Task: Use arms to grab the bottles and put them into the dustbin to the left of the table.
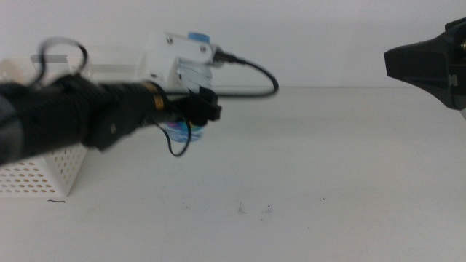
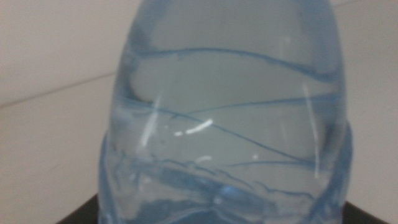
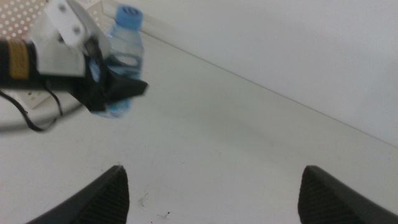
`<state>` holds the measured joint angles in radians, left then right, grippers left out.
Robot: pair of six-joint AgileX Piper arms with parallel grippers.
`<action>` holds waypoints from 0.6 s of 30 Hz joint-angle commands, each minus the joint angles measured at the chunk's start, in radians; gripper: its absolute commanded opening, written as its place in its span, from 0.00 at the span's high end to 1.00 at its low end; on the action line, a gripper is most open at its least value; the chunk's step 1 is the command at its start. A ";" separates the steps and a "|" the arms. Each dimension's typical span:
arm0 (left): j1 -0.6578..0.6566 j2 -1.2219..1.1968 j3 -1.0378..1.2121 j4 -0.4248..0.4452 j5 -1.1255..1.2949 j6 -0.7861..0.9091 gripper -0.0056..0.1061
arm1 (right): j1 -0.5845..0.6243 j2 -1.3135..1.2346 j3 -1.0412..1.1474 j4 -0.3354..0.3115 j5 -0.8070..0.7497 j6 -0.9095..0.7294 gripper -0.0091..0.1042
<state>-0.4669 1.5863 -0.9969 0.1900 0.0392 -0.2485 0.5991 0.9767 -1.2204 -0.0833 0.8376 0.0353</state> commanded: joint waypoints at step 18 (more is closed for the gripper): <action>0.492 0.102 -0.752 -0.391 1.080 0.635 0.90 | -0.001 -0.003 -0.006 -0.007 -0.007 -0.008 0.10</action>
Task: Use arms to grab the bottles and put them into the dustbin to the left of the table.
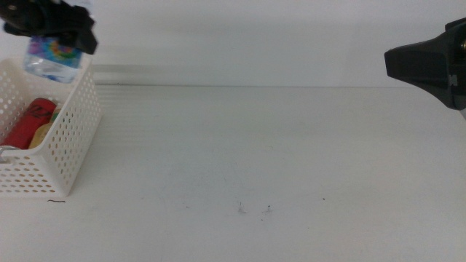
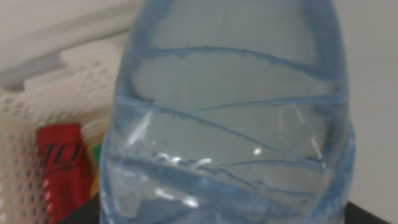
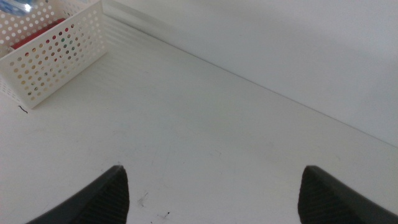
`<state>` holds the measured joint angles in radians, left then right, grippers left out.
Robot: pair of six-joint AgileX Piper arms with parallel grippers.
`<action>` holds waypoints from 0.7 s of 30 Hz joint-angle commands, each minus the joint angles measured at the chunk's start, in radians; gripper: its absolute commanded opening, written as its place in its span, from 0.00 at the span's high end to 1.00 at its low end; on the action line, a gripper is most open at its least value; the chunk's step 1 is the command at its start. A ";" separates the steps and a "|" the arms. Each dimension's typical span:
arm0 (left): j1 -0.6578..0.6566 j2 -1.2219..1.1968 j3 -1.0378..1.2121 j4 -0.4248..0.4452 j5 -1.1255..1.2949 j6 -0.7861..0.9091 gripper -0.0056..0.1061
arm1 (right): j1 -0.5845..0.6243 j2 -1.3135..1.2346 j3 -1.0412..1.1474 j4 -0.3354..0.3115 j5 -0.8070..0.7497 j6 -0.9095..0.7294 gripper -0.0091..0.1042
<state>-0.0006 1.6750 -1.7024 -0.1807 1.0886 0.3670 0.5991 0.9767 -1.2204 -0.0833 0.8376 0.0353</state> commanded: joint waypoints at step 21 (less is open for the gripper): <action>0.281 0.264 -0.106 -0.045 -0.004 0.070 0.90 | -0.001 -0.003 -0.006 -0.007 -0.007 -0.008 0.10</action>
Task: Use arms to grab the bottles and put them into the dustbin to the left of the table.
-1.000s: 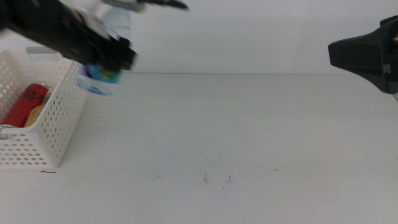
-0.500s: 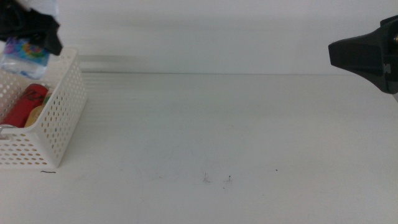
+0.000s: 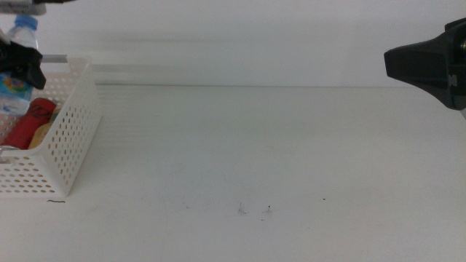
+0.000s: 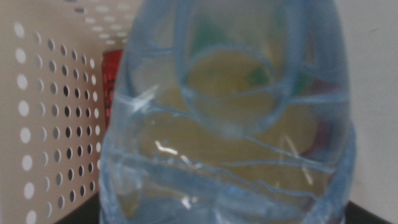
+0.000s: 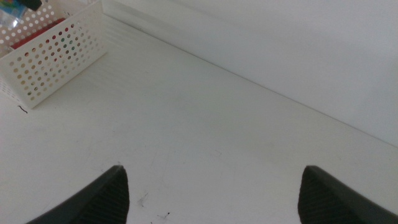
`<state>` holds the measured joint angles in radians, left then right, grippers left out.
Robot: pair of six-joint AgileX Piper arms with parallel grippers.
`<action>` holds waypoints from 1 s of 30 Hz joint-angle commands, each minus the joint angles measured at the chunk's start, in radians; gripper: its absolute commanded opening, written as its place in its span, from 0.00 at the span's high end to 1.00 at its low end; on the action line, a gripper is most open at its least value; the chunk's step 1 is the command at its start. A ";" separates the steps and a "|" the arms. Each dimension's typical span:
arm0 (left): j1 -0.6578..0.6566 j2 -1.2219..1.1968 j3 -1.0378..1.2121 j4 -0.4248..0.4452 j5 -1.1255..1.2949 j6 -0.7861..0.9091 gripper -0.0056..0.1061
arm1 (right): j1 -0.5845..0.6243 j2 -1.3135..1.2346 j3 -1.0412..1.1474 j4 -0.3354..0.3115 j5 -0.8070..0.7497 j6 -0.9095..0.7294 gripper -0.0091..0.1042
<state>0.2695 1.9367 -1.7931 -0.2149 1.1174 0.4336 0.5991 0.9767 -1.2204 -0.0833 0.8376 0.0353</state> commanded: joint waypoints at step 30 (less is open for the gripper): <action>0.028 0.078 -0.015 -0.037 0.021 -0.025 0.11 | -0.001 -0.003 -0.006 -0.007 -0.025 -0.008 0.10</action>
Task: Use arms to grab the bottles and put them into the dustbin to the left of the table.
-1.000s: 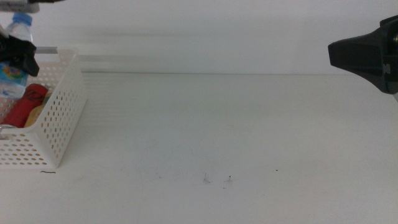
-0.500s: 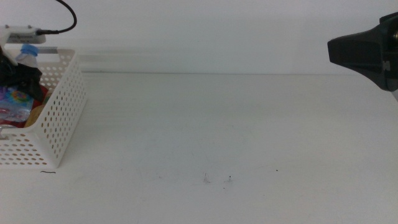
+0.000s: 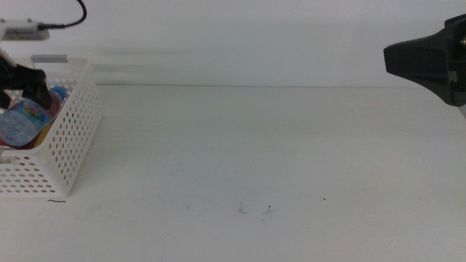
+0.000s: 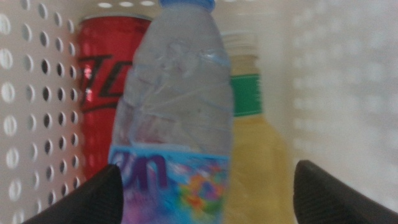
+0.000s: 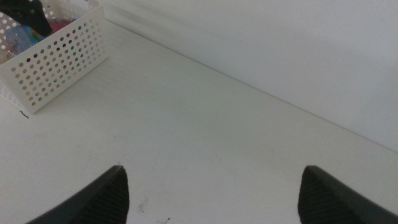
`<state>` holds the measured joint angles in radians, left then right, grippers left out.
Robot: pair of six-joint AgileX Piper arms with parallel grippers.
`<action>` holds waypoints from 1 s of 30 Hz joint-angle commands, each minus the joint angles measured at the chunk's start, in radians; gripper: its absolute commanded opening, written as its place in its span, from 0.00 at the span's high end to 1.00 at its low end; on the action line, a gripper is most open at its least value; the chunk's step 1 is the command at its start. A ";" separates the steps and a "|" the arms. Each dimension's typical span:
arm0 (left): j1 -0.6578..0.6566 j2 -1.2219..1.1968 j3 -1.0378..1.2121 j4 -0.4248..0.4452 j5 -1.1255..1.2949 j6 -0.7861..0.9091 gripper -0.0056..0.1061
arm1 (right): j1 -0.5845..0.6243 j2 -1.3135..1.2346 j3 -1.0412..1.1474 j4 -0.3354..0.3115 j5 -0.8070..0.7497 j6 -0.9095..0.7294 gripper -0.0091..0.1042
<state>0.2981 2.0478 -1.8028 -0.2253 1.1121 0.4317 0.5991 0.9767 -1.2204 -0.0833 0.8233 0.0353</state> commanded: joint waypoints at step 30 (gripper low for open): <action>-0.573 -0.986 0.724 0.041 -0.512 -0.205 0.11 | -0.001 -0.003 -0.006 -0.007 -0.011 -0.008 0.10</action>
<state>-0.2692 1.0935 -1.1111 -0.1890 0.6316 0.2444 0.5991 0.9767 -1.2204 -0.0833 0.8233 0.0353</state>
